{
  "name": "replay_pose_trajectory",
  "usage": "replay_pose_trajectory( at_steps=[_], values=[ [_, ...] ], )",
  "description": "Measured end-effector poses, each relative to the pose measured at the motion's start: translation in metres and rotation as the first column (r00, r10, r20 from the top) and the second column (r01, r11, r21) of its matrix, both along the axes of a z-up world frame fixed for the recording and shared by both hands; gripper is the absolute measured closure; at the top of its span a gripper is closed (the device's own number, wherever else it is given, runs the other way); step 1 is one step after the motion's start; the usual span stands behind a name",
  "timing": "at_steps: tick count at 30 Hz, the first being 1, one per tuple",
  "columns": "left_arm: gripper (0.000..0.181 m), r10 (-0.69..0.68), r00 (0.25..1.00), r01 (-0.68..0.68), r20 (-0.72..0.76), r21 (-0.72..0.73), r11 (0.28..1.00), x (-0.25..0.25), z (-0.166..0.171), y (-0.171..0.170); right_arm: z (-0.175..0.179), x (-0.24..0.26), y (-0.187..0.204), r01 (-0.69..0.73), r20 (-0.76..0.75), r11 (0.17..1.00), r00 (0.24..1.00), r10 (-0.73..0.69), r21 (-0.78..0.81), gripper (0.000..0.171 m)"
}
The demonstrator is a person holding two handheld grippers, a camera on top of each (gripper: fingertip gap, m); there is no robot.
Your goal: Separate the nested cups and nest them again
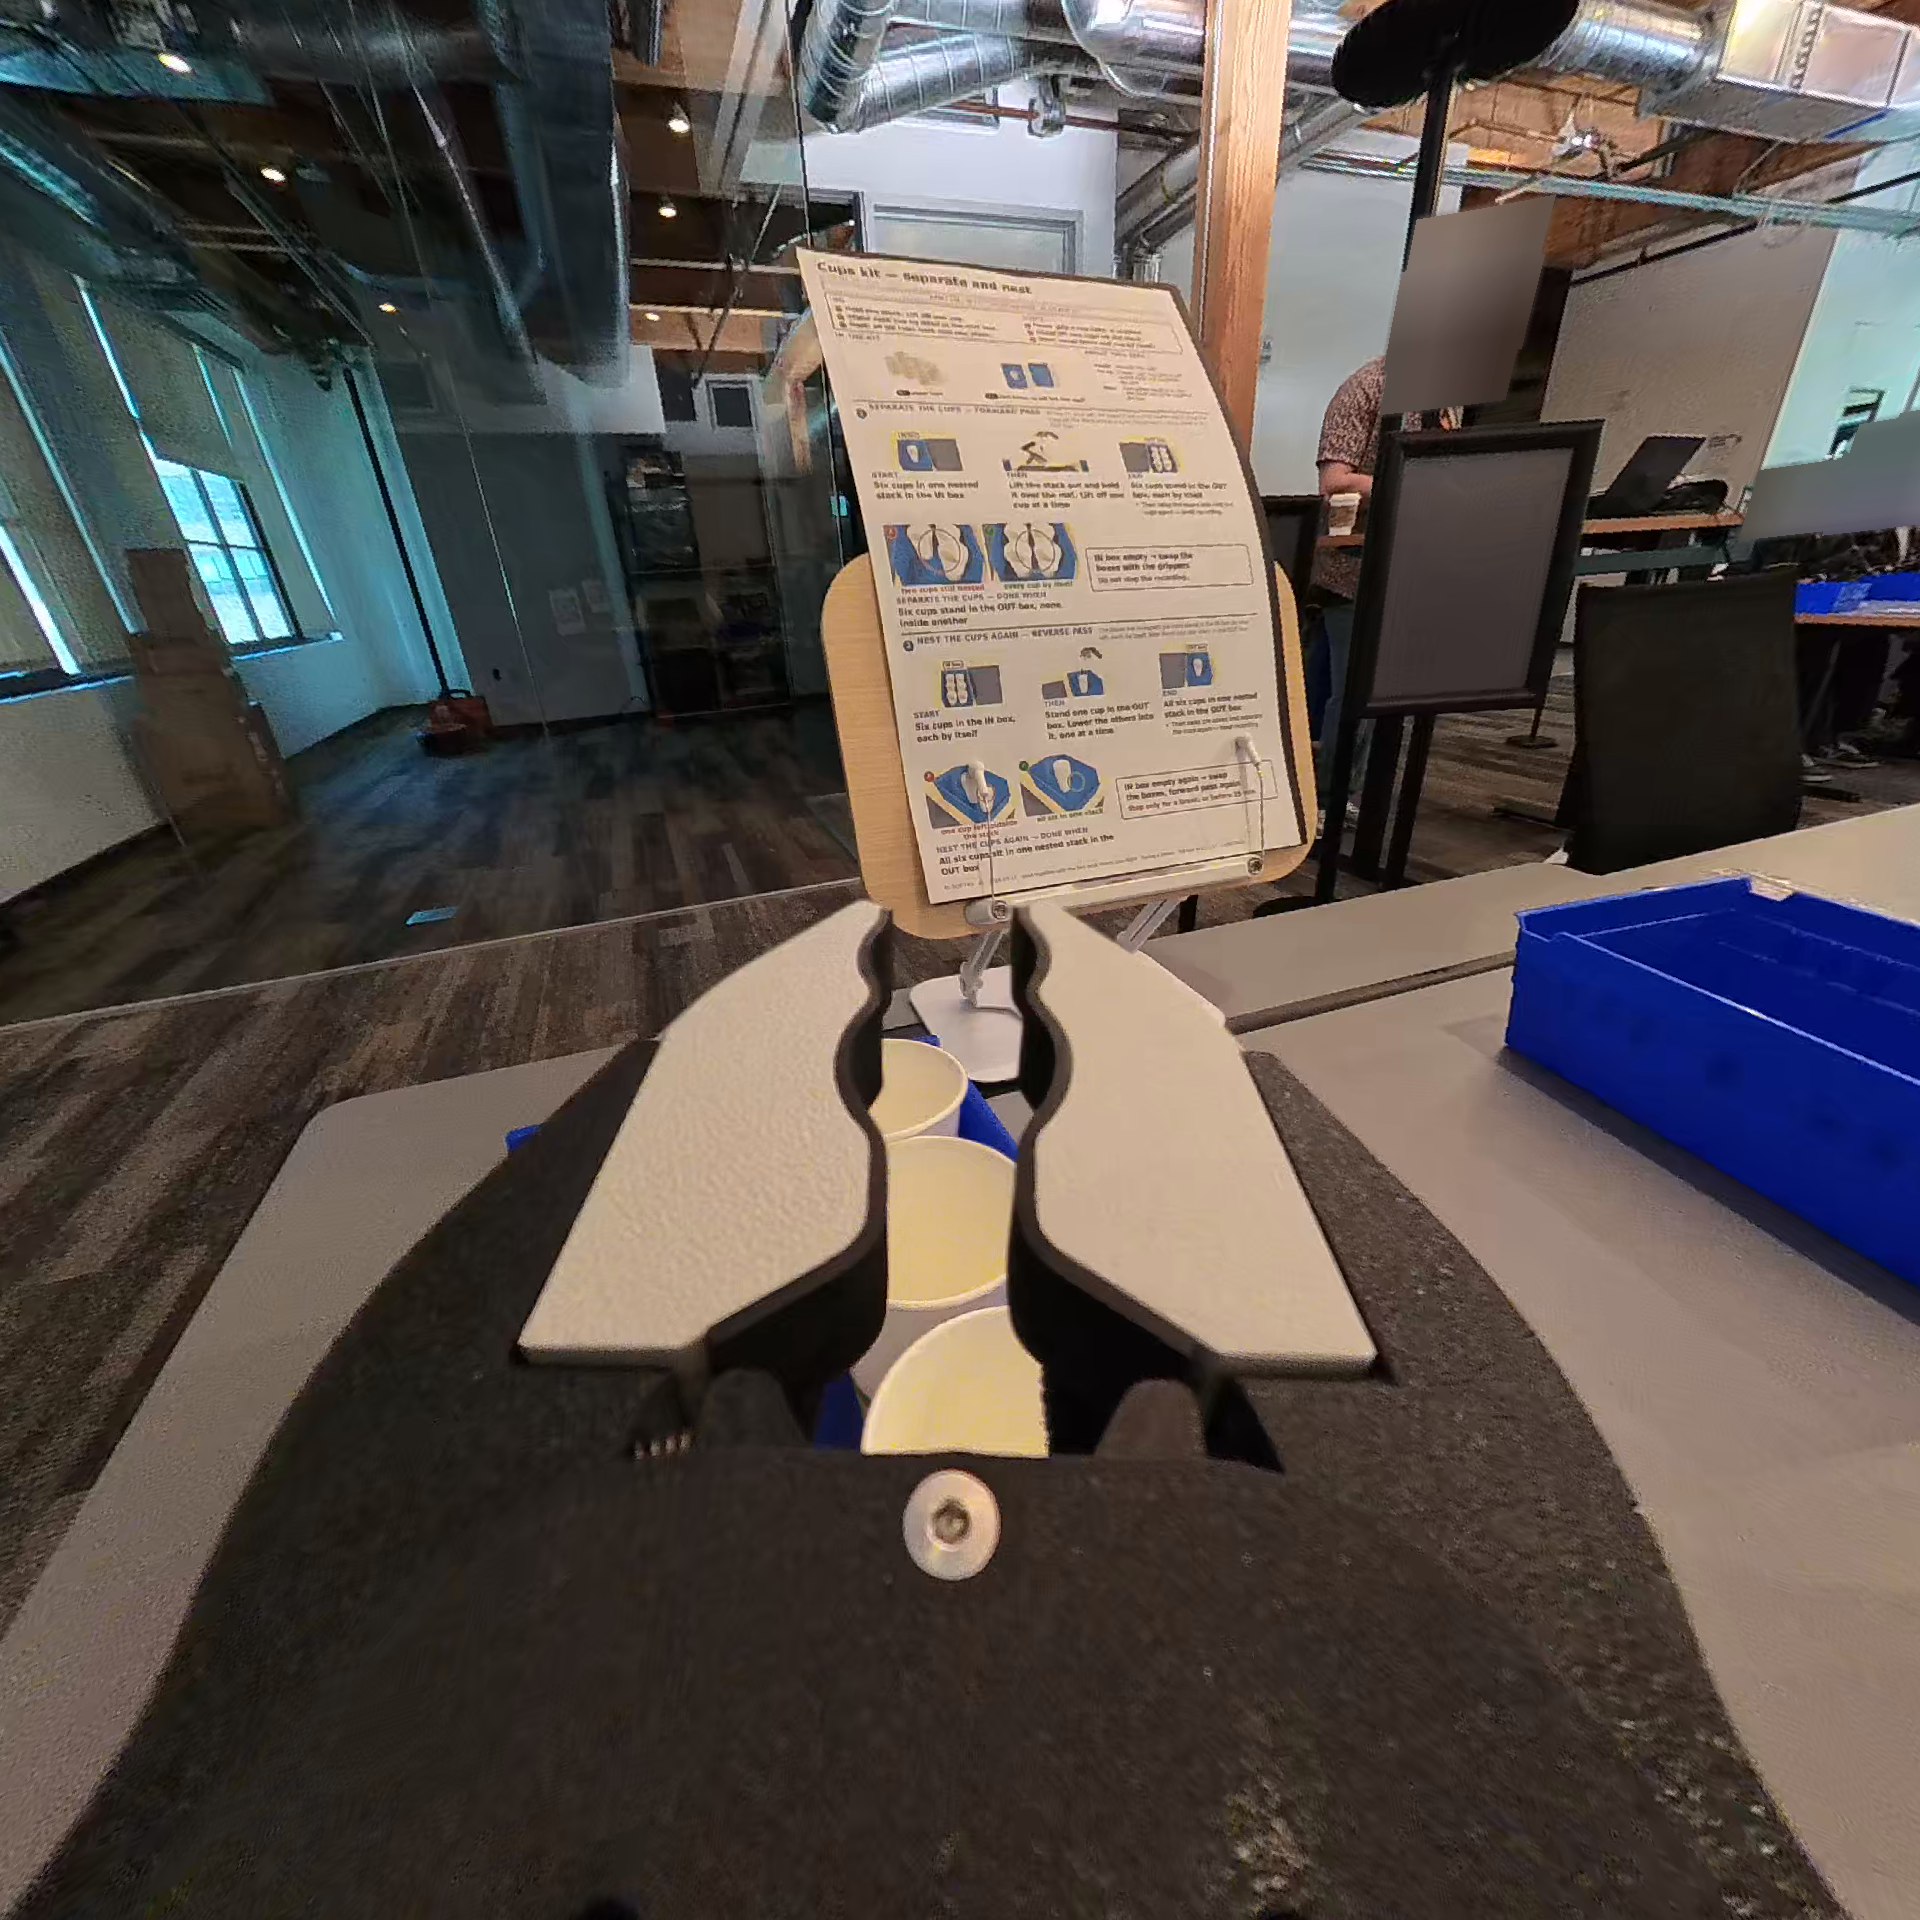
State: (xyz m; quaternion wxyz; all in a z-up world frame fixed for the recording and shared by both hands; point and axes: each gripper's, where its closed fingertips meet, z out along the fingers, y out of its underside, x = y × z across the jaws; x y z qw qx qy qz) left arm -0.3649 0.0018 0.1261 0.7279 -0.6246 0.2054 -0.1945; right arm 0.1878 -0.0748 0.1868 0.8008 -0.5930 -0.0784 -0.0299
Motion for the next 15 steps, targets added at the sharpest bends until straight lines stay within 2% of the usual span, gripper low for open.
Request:
replay_pose_trajectory(
  at_steps=[5, 11, 15],
  values=[
    [0.172, 0.016, 1.000, -0.016, 0.007, 0.043, 0.999, -0.007, 0.007, -0.006, -0.011, -0.005, 0.008, -0.069, -0.066, 0.992, 0.996, 0.062, -0.103, 0.138],
    [0.178, -0.015, 1.000, 0.016, -0.022, 0.053, 0.998, -0.009, 0.003, -0.016, -0.004, -0.003, 0.007, -0.064, -0.068, 0.998, 0.996, 0.063, -0.012, 0.141],
    [0.178, 0.012, 0.999, -0.010, -0.042, 0.039, 0.999, -0.015, -0.004, -0.020, -0.006, -0.009, 0.009, -0.093, -0.061, 0.995, 0.994, 0.091, -0.031, 0.142]
  ],
)
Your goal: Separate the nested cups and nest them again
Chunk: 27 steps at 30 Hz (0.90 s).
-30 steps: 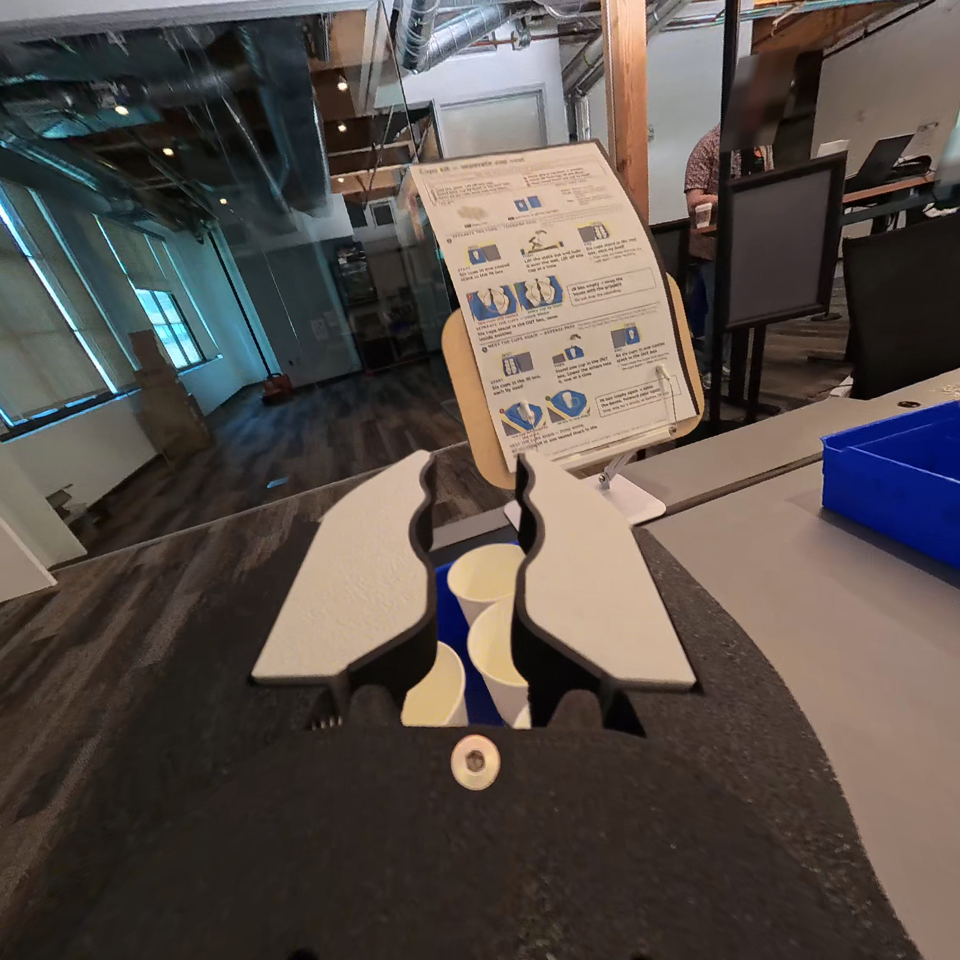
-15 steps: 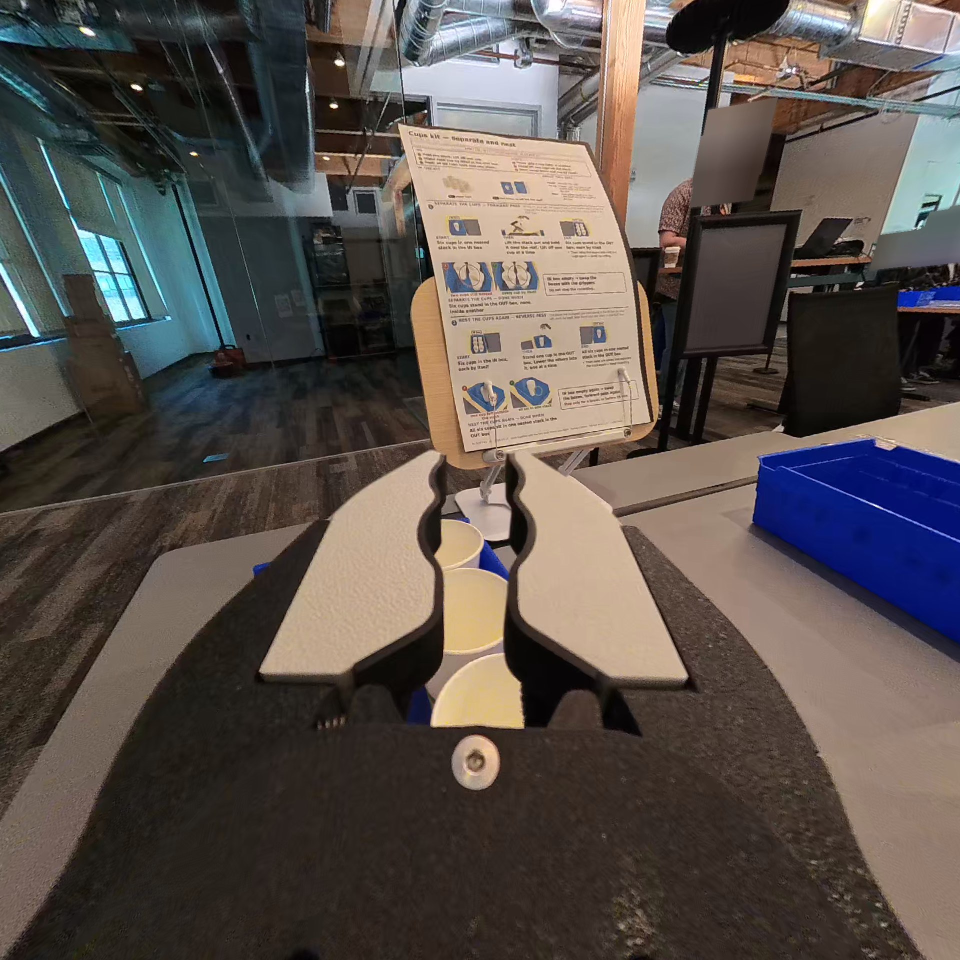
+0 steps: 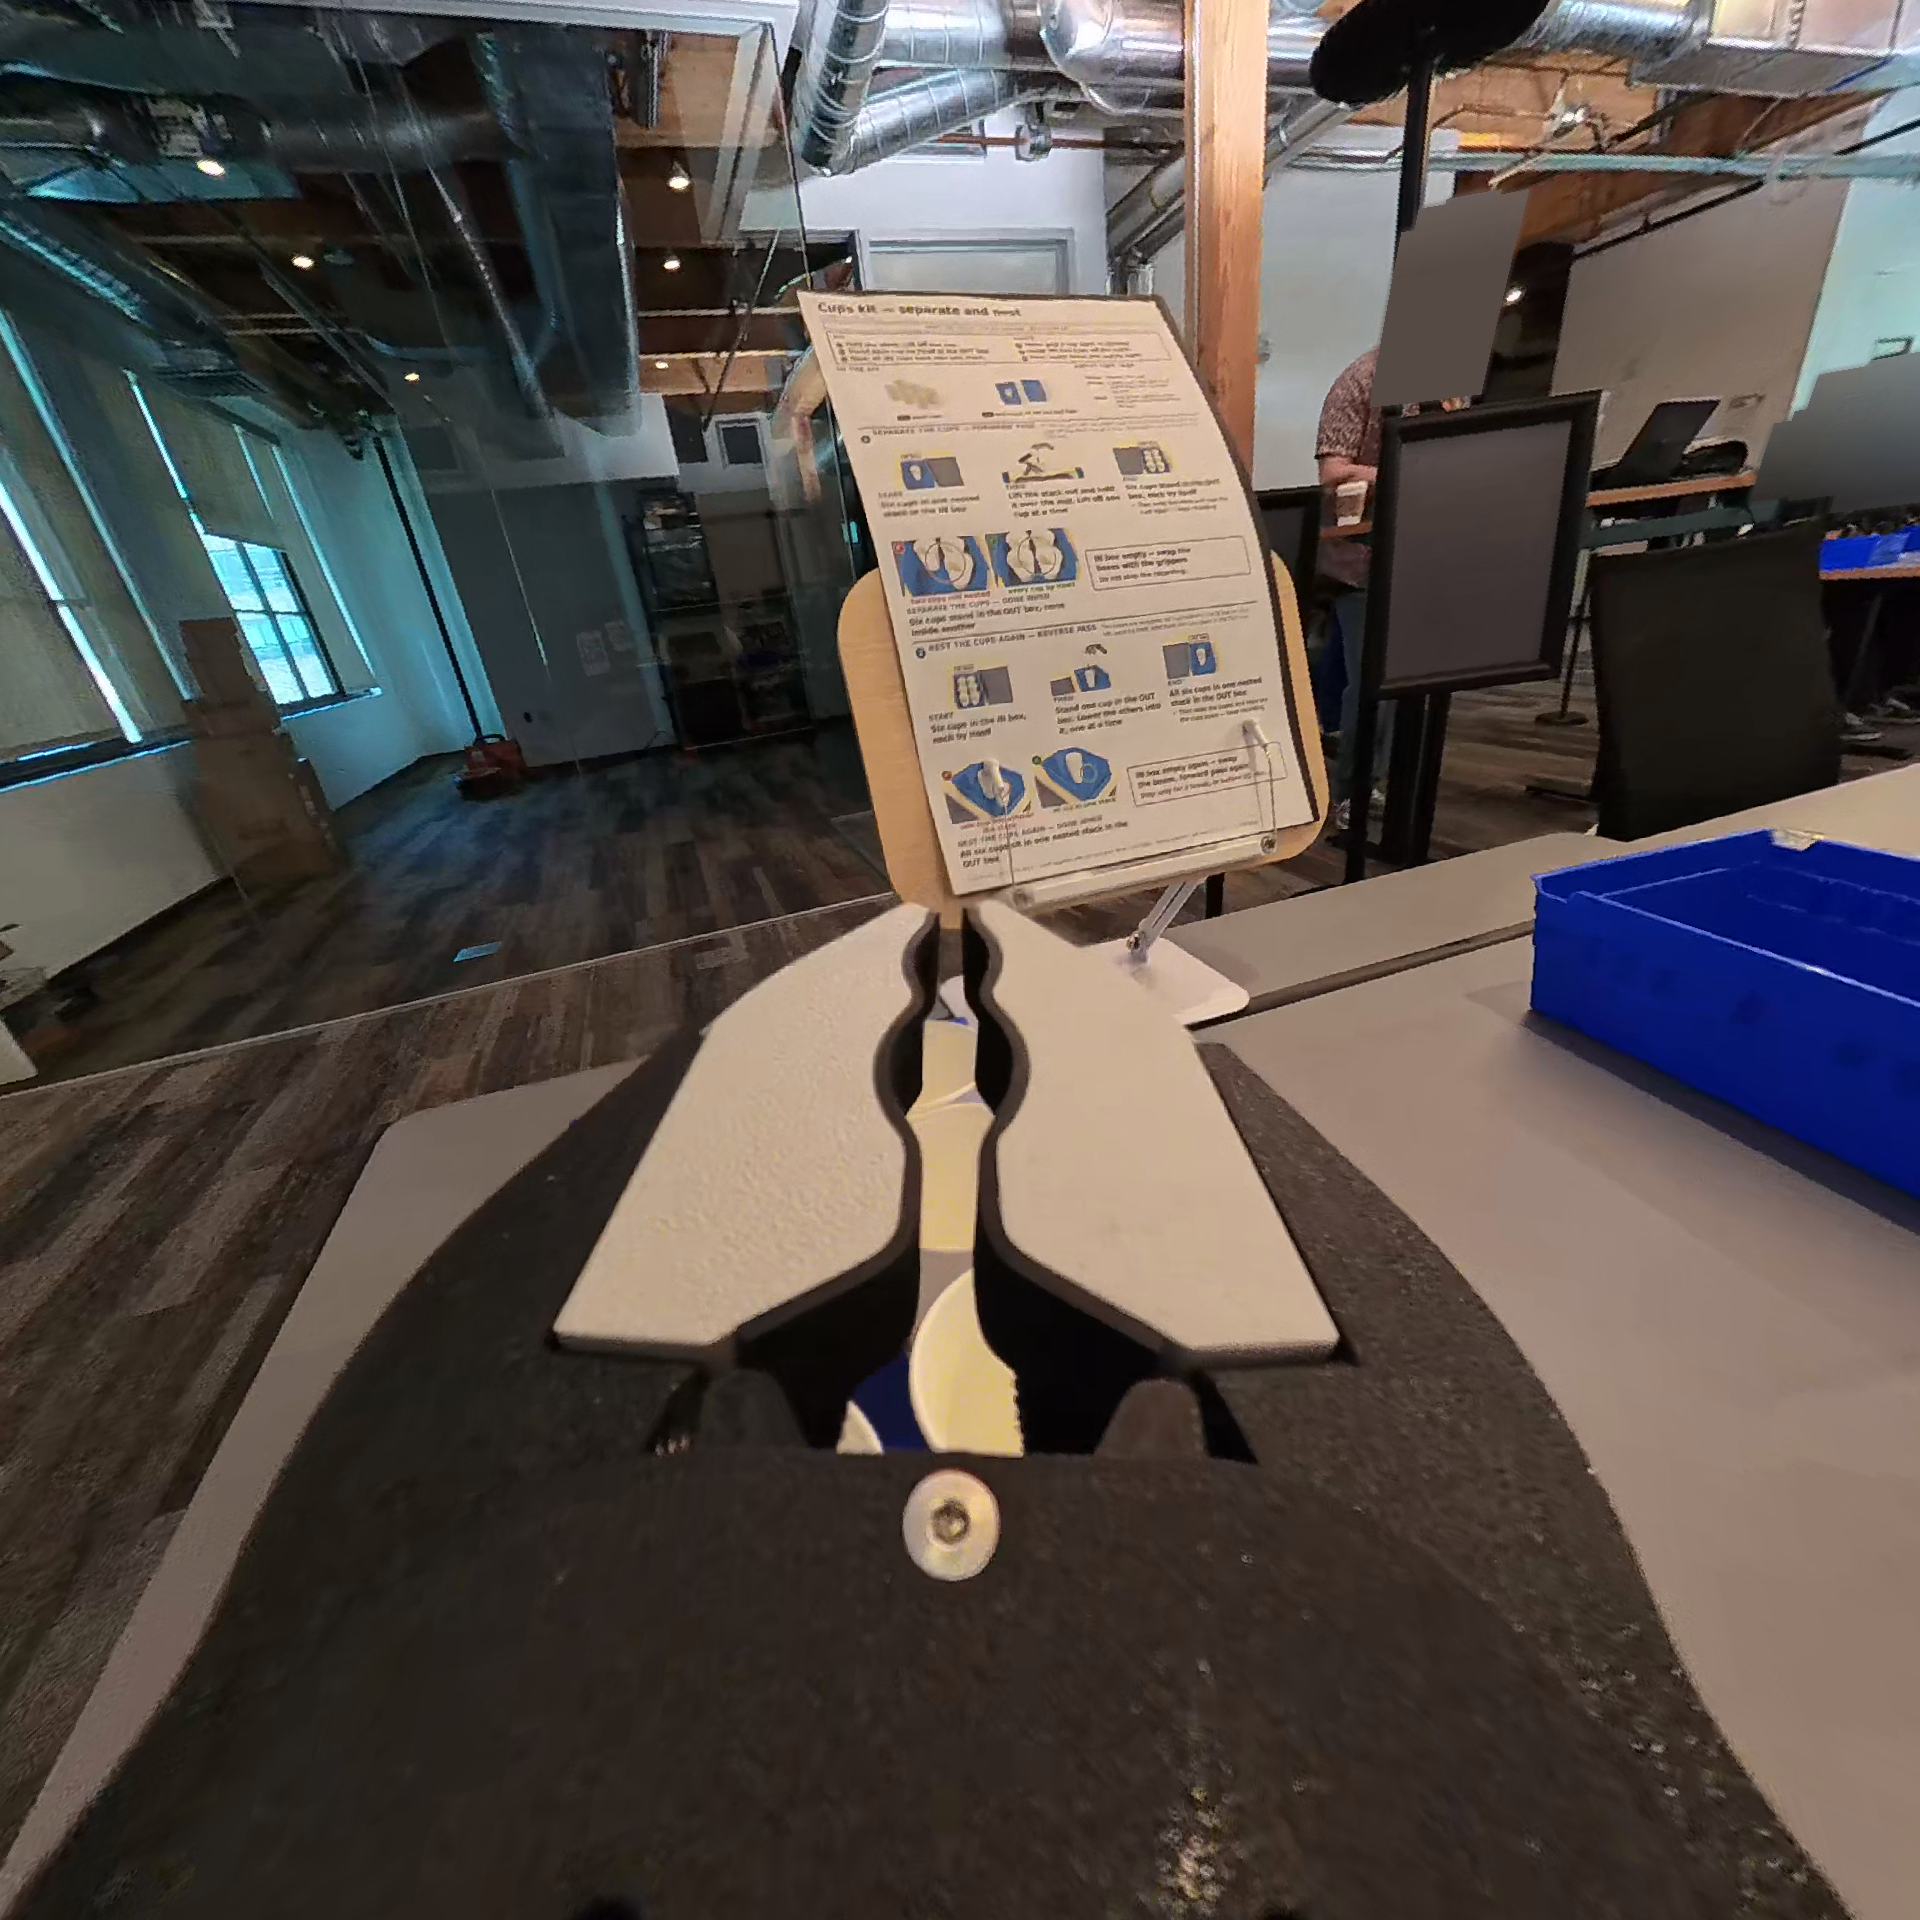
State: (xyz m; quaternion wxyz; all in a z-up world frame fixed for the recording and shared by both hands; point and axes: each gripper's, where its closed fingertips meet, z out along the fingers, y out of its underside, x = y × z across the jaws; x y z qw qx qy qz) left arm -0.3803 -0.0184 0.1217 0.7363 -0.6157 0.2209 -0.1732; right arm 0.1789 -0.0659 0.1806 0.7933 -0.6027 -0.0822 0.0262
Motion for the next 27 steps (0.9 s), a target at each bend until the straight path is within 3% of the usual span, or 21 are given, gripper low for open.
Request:
replay_pose_trajectory(
  at_steps=[7, 11, 15, 21, 25, 27],
  values=[
    [0.181, -0.027, 0.997, 0.030, 0.067, -0.042, 0.999, -0.013, -0.005, -0.010, -0.004, -0.012, -0.003, -0.061, 0.079, 0.998, 0.995, 0.060, 0.015, 0.144],
    [0.181, -0.033, 0.995, 0.037, 0.096, -0.039, 0.999, -0.020, -0.004, -0.013, -0.005, -0.024, -0.007, -0.215, -0.001, 0.976, 0.977, 0.215, -0.008, 0.153],
    [0.181, -0.016, 0.998, 0.019, 0.061, -0.040, 0.999, -0.021, -0.008, -0.014, -0.010, -0.010, -0.003, -0.180, -0.044, 0.983, 0.983, 0.178, -0.029, 0.161],
    [0.181, -0.007, 1.000, 0.007, 0.015, -0.044, 0.999, -0.019, -0.016, -0.014, -0.015, 0.000, 0.001, -0.064, 0.050, 0.997, 0.997, 0.067, -0.053, 0.143],
    [0.181, -0.028, 0.999, 0.026, -0.035, -0.043, 0.999, -0.011, -0.020, -0.015, -0.018, -0.006, 0.003, -0.099, 0.067, 0.994, 0.993, 0.102, -0.051, 0.128],
    [0.181, -0.041, 0.995, 0.036, -0.090, -0.053, 0.998, -0.006, -0.025, -0.016, -0.019, -0.008, 0.004, -0.124, 0.041, 0.991, 0.991, 0.127, -0.051, 0.129]
  ],
)
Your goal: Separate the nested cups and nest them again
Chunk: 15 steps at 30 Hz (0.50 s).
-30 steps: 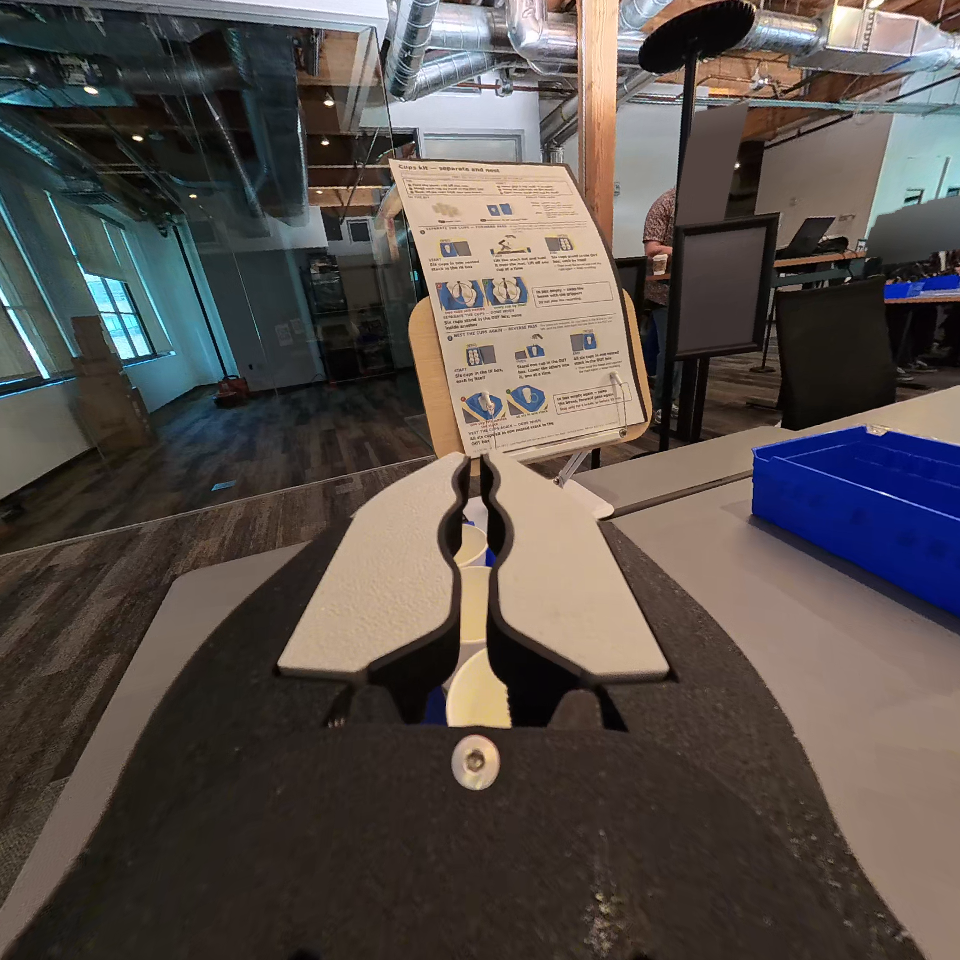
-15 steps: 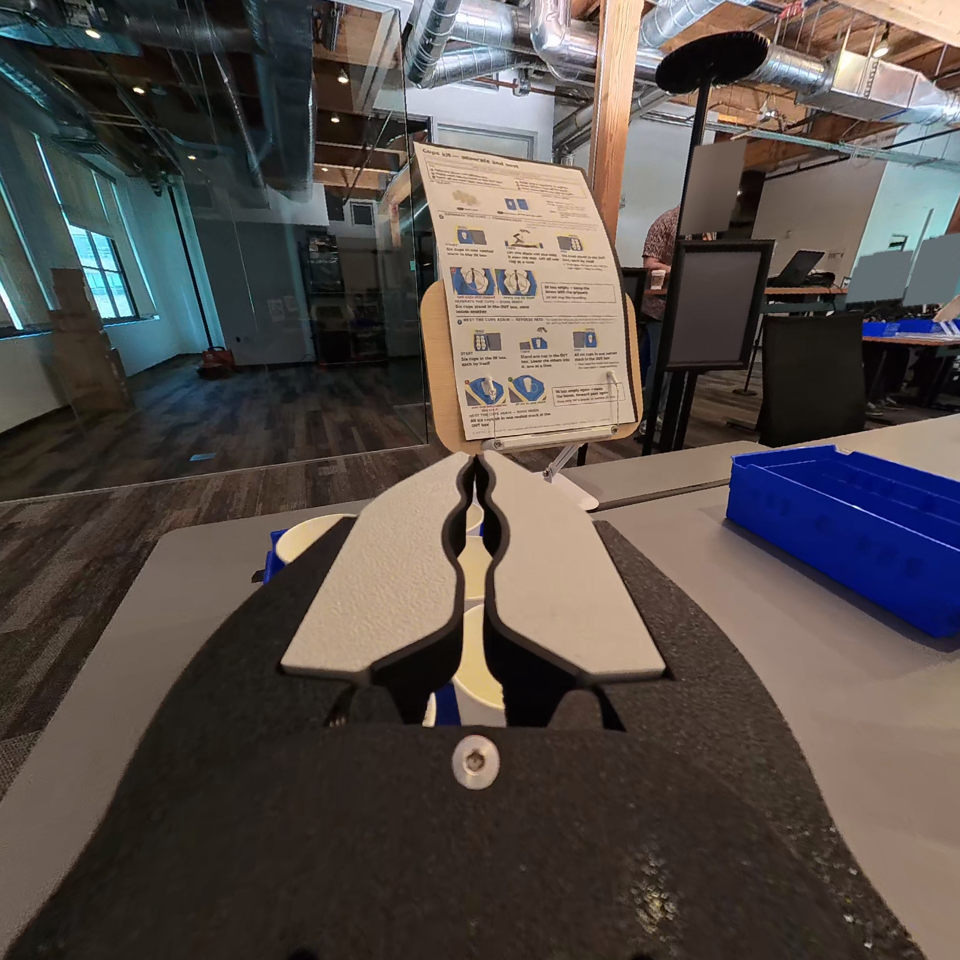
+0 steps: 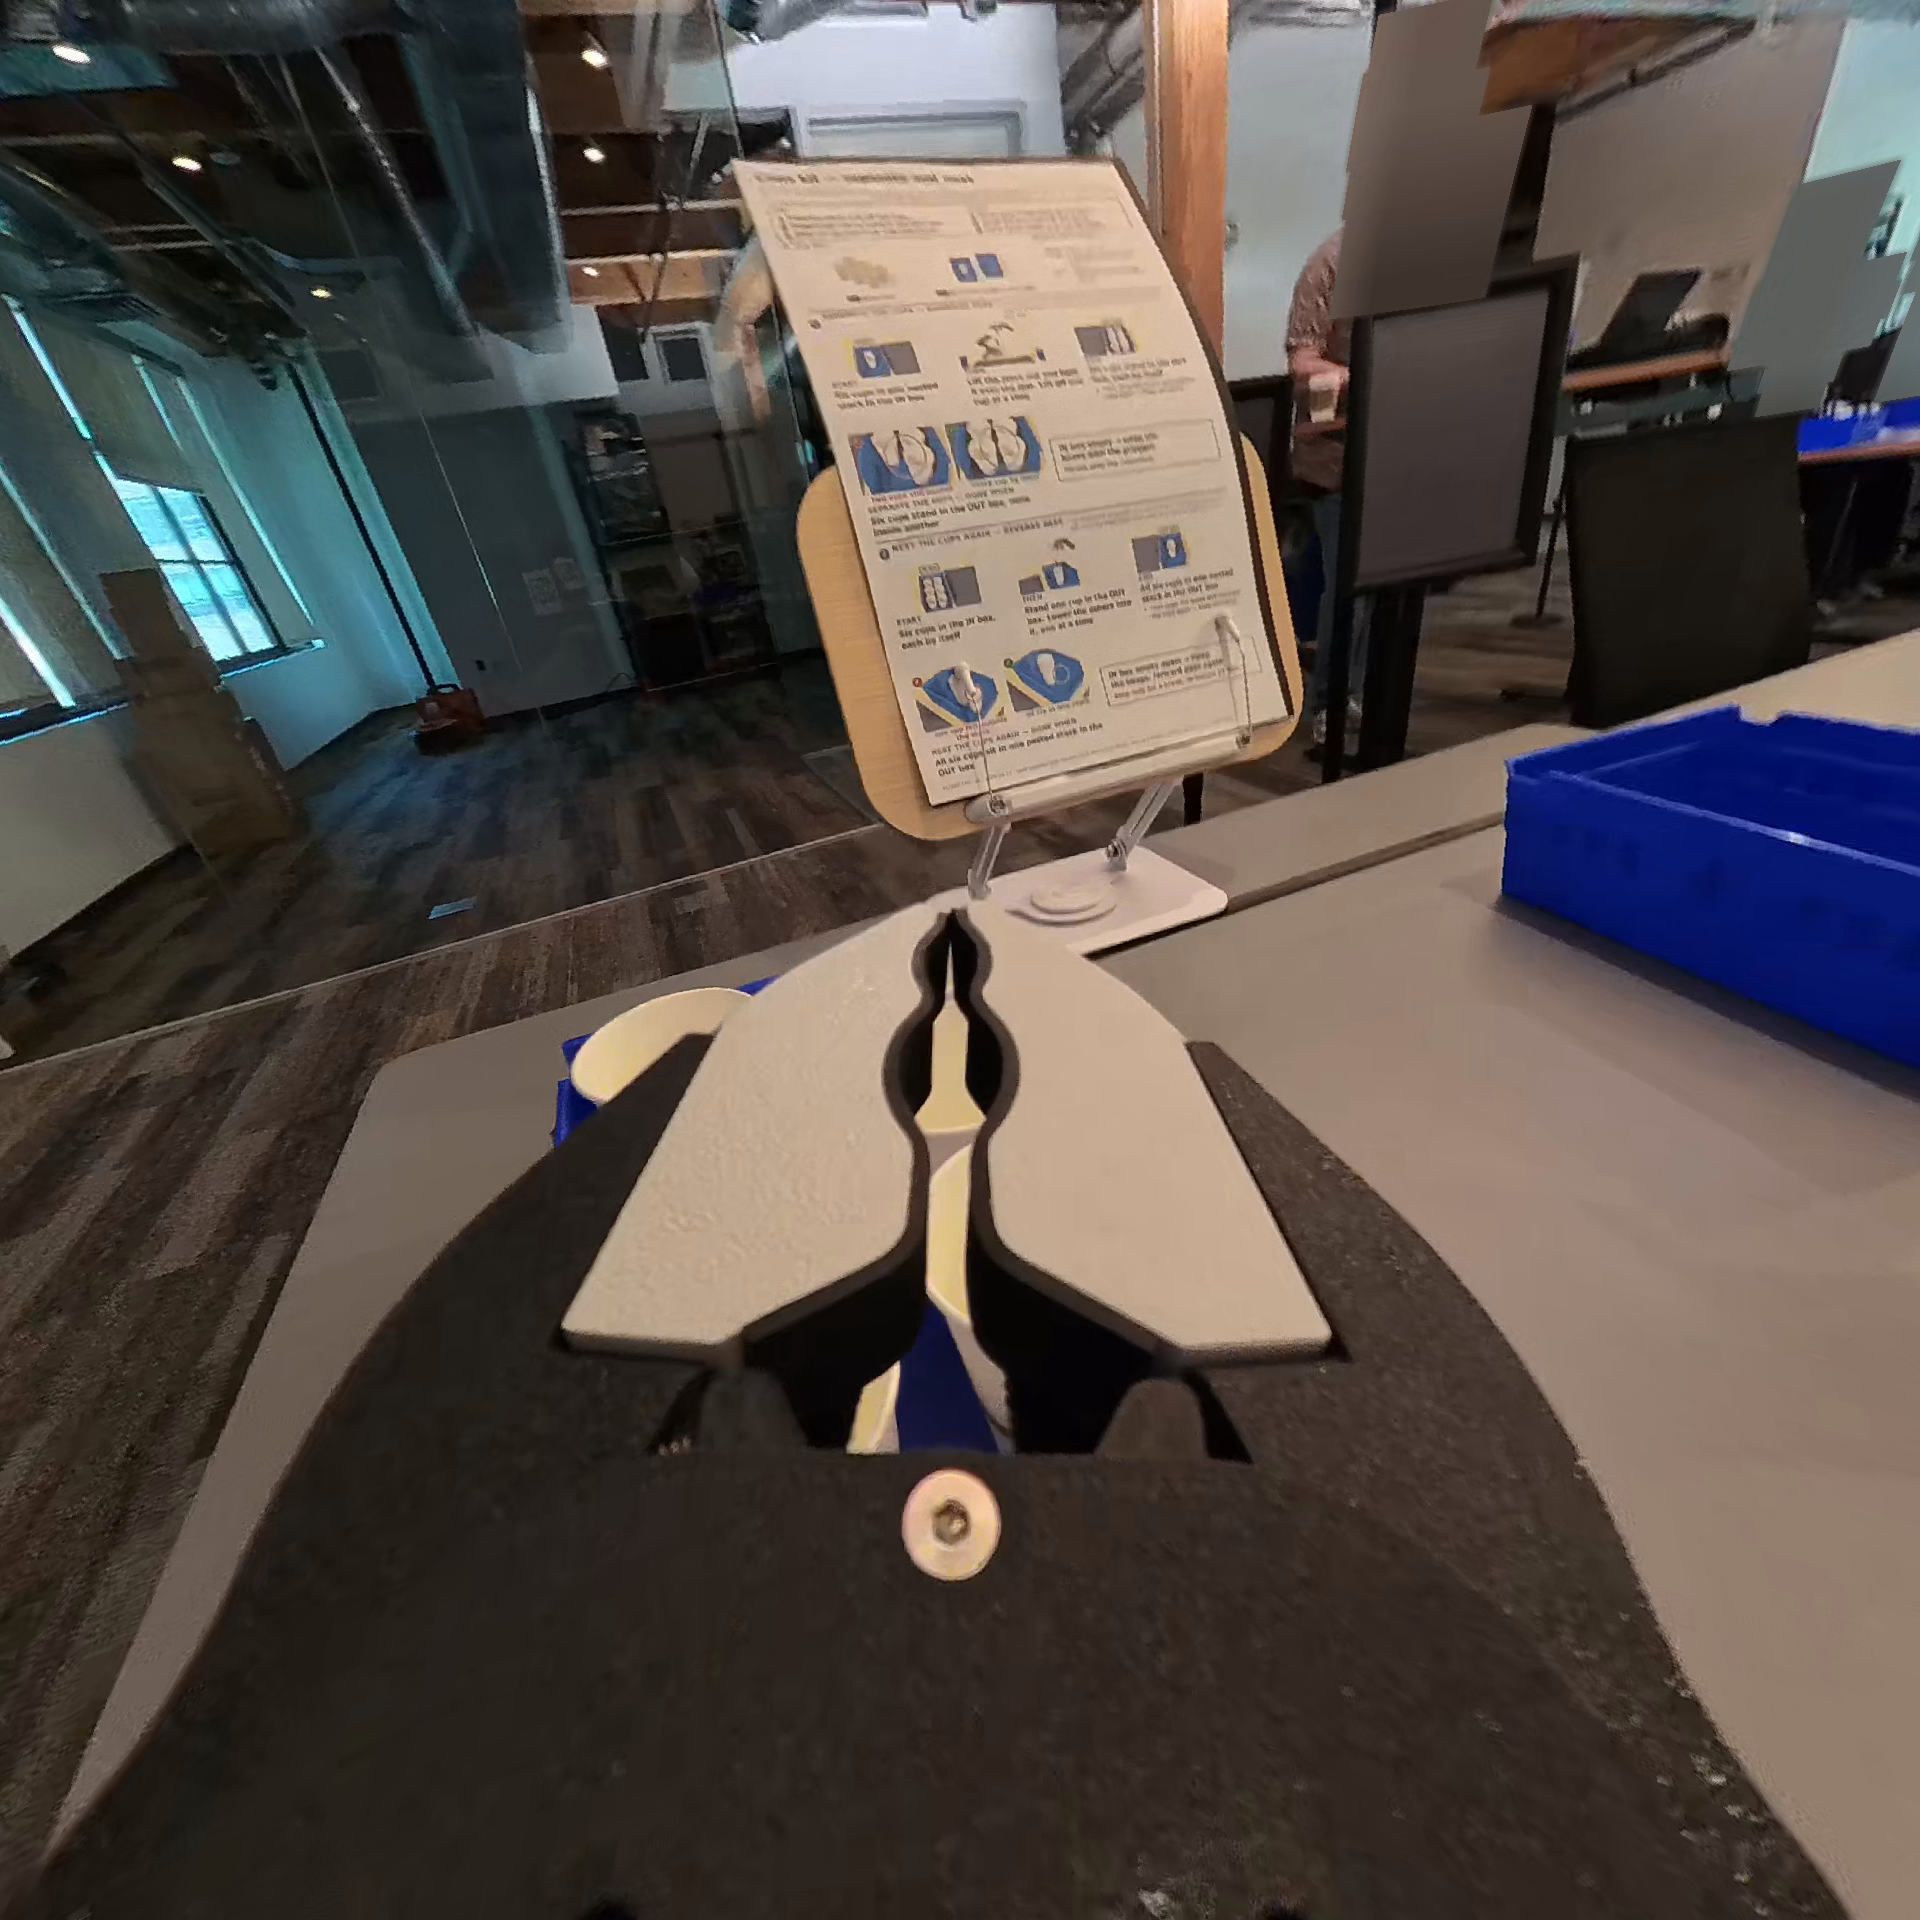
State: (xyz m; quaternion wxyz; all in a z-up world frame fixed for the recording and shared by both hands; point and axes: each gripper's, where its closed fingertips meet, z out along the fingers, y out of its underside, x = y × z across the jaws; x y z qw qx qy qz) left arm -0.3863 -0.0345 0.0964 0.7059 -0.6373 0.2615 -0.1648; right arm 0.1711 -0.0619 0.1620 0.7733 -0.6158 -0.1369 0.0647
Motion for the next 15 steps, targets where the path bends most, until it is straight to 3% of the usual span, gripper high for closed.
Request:
replay_pose_trajectory(
  at_steps=[4, 7, 12, 15],
  values=[
    [0.181, -0.119, 0.981, 0.102, -0.153, -0.116, 0.988, 0.020, -0.022, -0.010, -0.002, 0.001, 0.000, -0.026, -0.027, 1.000, 0.999, 0.026, -0.008, 0.145],
    [0.179, -0.193, 0.926, 0.144, -0.324, -0.170, 0.975, 0.031, -0.036, -0.019, -0.006, 0.004, 0.001, -0.024, -0.024, 0.999, 0.999, 0.023, -0.025, 0.146],
    [0.153, -0.317, 0.680, 0.149, -0.661, -0.298, 0.943, 0.042, -0.077, -0.022, -0.010, 0.006, 0.003, -0.035, -0.032, 0.999, 0.999, 0.033, -0.041, 0.144],
    [0.146, -0.383, 0.567, 0.140, -0.729, -0.373, 0.917, 0.045, -0.097, -0.017, -0.012, 0.004, 0.004, -0.054, -0.041, 0.997, 0.998, 0.051, -0.053, 0.144]
  ],
)
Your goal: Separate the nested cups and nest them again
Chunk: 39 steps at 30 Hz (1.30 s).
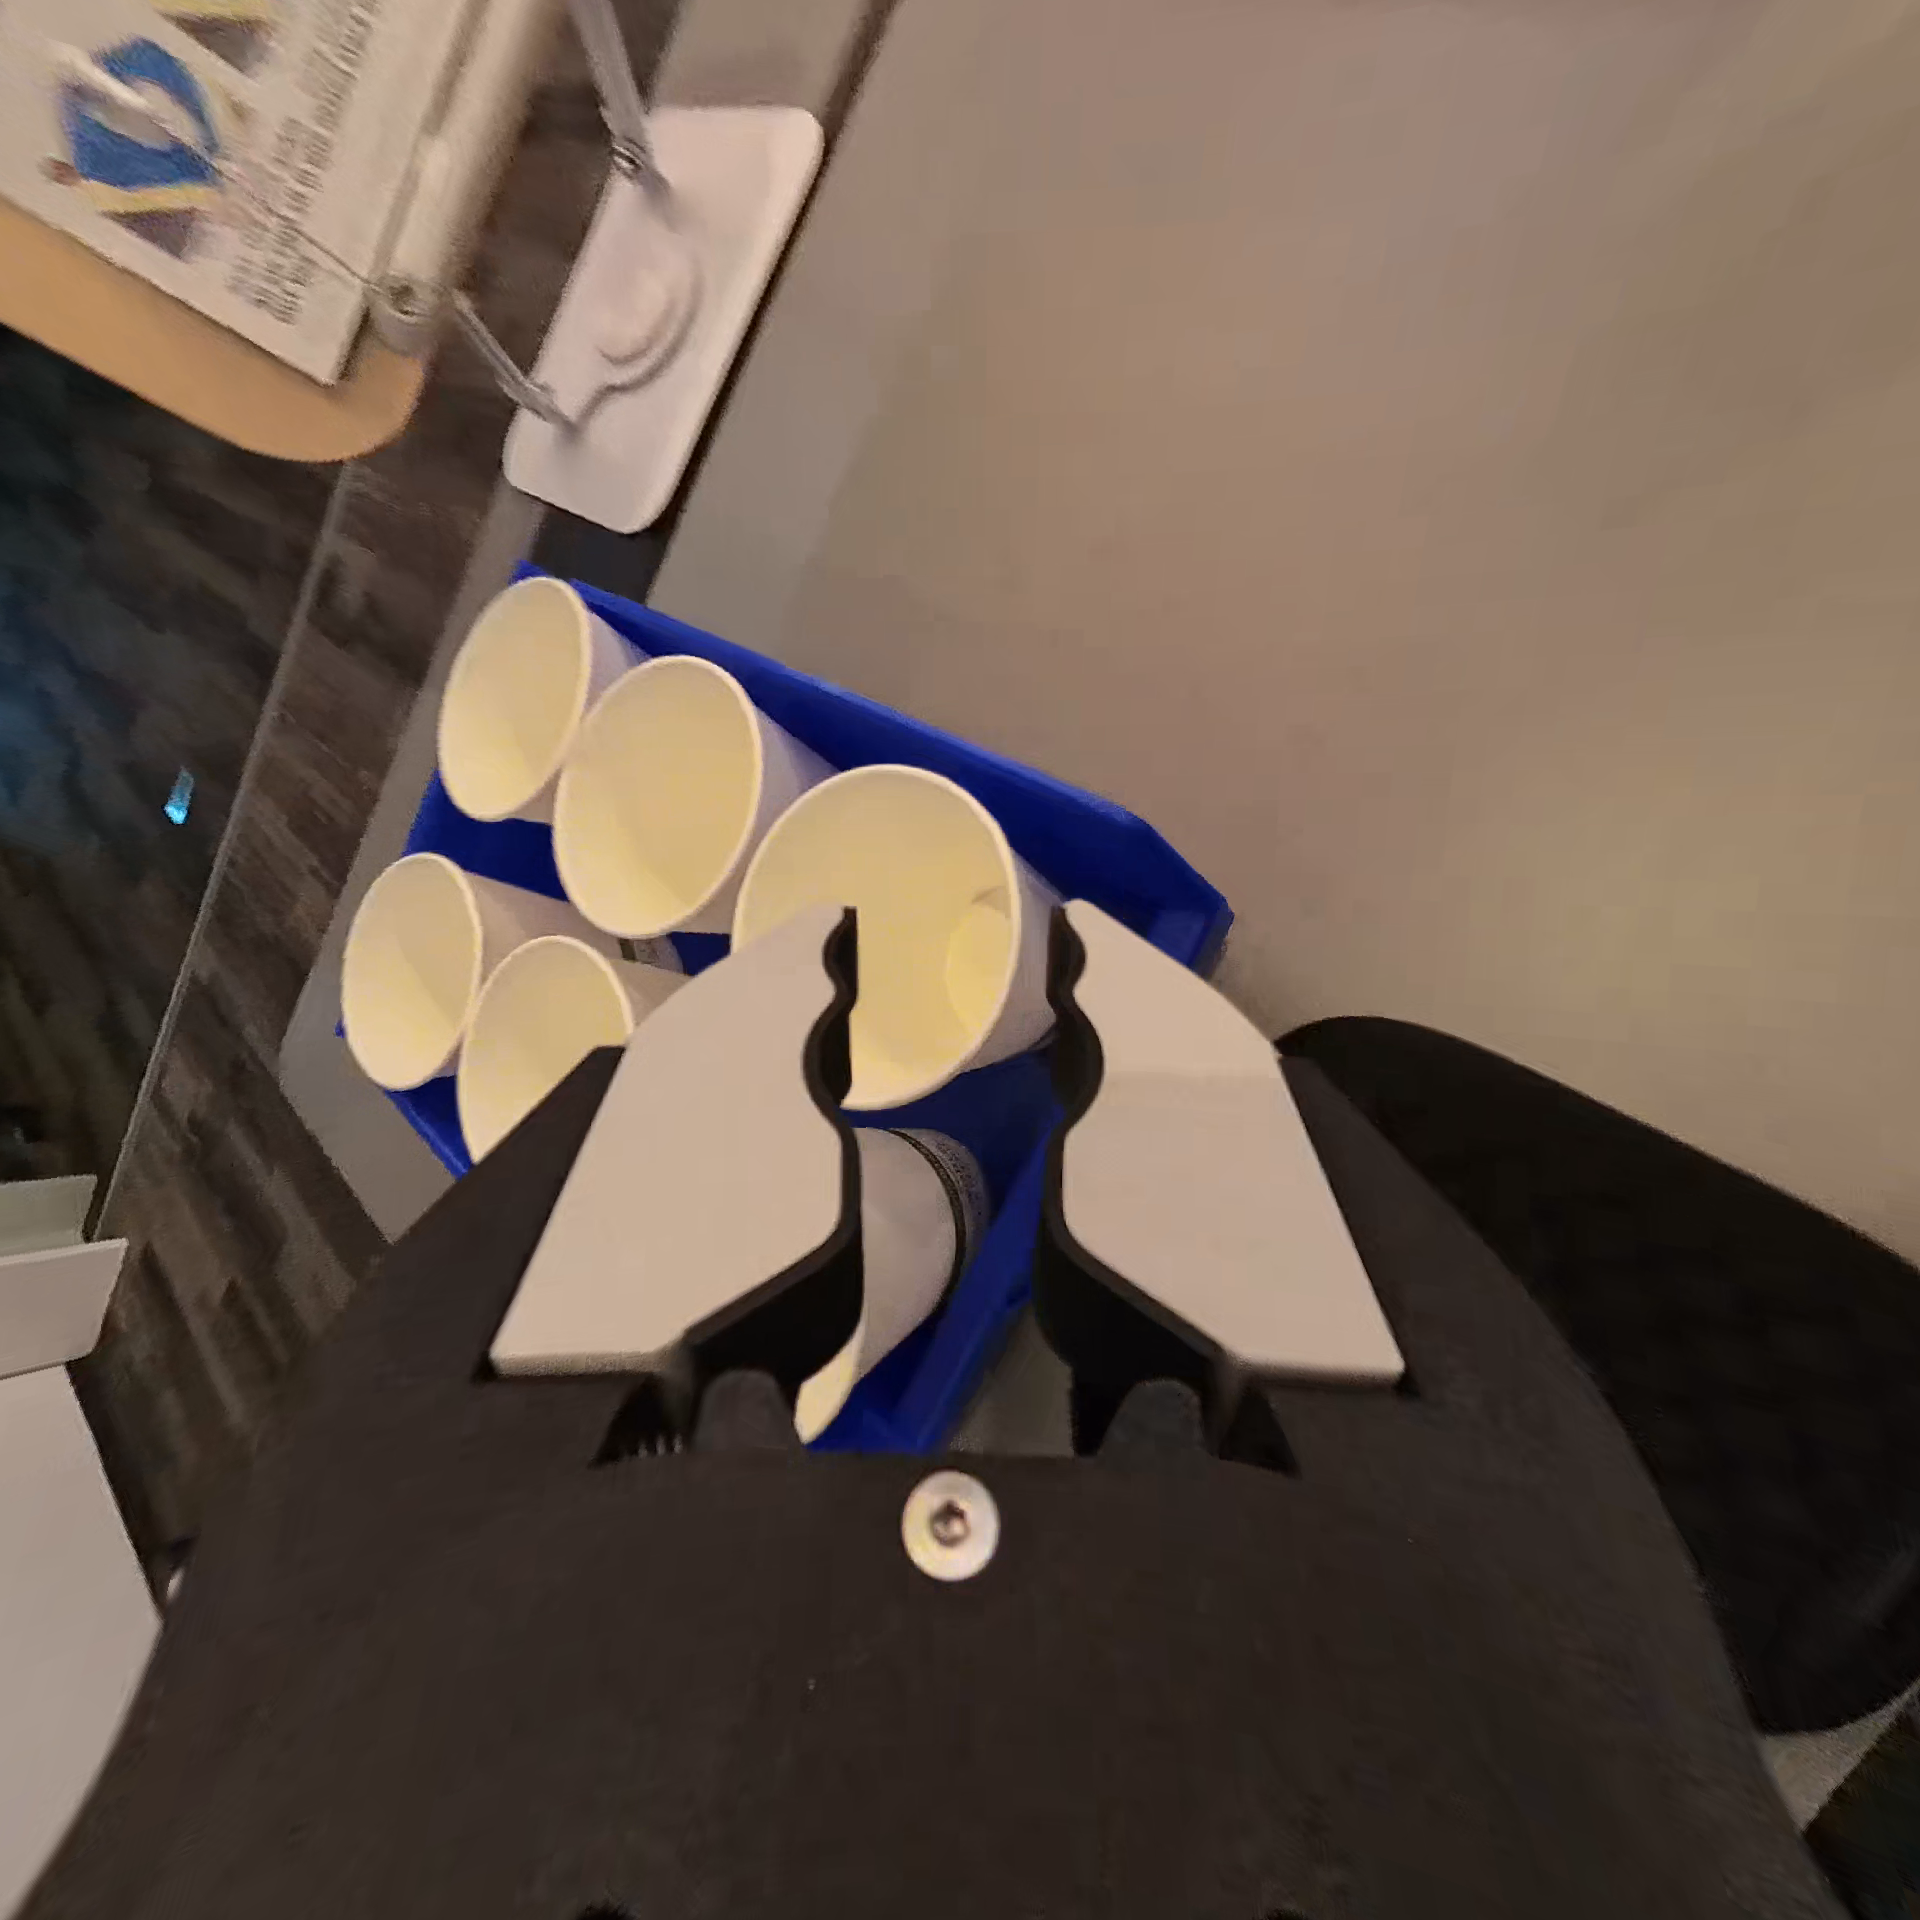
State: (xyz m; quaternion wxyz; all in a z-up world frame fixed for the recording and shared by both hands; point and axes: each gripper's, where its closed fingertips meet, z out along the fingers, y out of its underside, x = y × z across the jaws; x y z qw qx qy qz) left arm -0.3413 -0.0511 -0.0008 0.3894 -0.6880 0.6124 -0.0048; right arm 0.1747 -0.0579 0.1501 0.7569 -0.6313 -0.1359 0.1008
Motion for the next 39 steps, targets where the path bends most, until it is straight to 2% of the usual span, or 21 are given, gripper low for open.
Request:
replay_pose_trajectory(
  at_steps=[5, 8, 12, 21, 23, 24, 28, 32, 36, 39],
  values=[
    [0.155, -0.045, 0.993, 0.029, -0.113, -0.138, 0.990, -0.002, -0.029, 0.011, -0.003, -0.003, 0.001, -0.008, 0.010, 1.000, 1.000, 0.008, -0.017, 0.143],
    [0.152, -0.043, 0.982, 0.002, -0.185, -0.219, 0.976, -0.005, -0.043, 0.012, -0.007, -0.004, 0.003, -0.009, 0.016, 0.999, 1.000, 0.010, -0.032, 0.142],
    [0.150, -0.049, 0.961, -0.021, -0.272, -0.248, 0.968, -0.007, -0.057, 0.014, -0.011, -0.002, 0.005, -0.010, 0.023, 0.998, 1.000, 0.011, -0.054, 0.142],
    [0.161, -0.074, 0.936, -0.035, -0.345, -0.297, 0.954, -0.008, -0.077, 0.016, -0.019, 0.002, 0.008, 0.001, 0.033, 0.996, 0.999, 0.002, -0.092, 0.141],
    [0.176, -0.093, 0.932, -0.029, -0.350, -0.326, 0.945, -0.008, -0.077, 0.012, -0.020, 0.004, 0.008, 0.003, 0.031, 0.996, 1.000, 0.000, -0.092, 0.141],
    [0.177, -0.098, 0.934, -0.027, -0.345, -0.341, 0.940, -0.007, -0.076, 0.009, -0.019, 0.004, 0.008, 0.002, 0.028, 0.996, 1.000, 0.001, -0.092, 0.141],
    [0.181, -0.105, 0.936, -0.016, -0.335, -0.341, 0.940, -0.008, -0.066, 0.007, -0.019, 0.006, 0.007, -0.004, 0.014, 0.996, 1.000, 0.006, -0.087, 0.141],
    [0.181, -0.095, 0.948, -0.007, -0.304, -0.317, 0.948, -0.010, -0.039, 0.003, -0.019, 0.005, 0.007, -0.011, 0.009, 0.996, 1.000, 0.012, -0.088, 0.141],
    [0.181, -0.079, 0.960, 0.028, -0.269, -0.186, 0.982, -0.012, 0.012, -0.001, -0.017, -0.002, 0.007, -0.028, 0.021, 0.996, 0.999, 0.030, -0.083, 0.141],
    [0.181, -0.186, 0.975, 0.175, -0.119, -0.100, 0.980, 0.018, 0.055, -0.020, -0.014, -0.022, 0.007, -0.083, 0.055, 0.994, 0.995, 0.087, -0.078, 0.140]
  ],
)
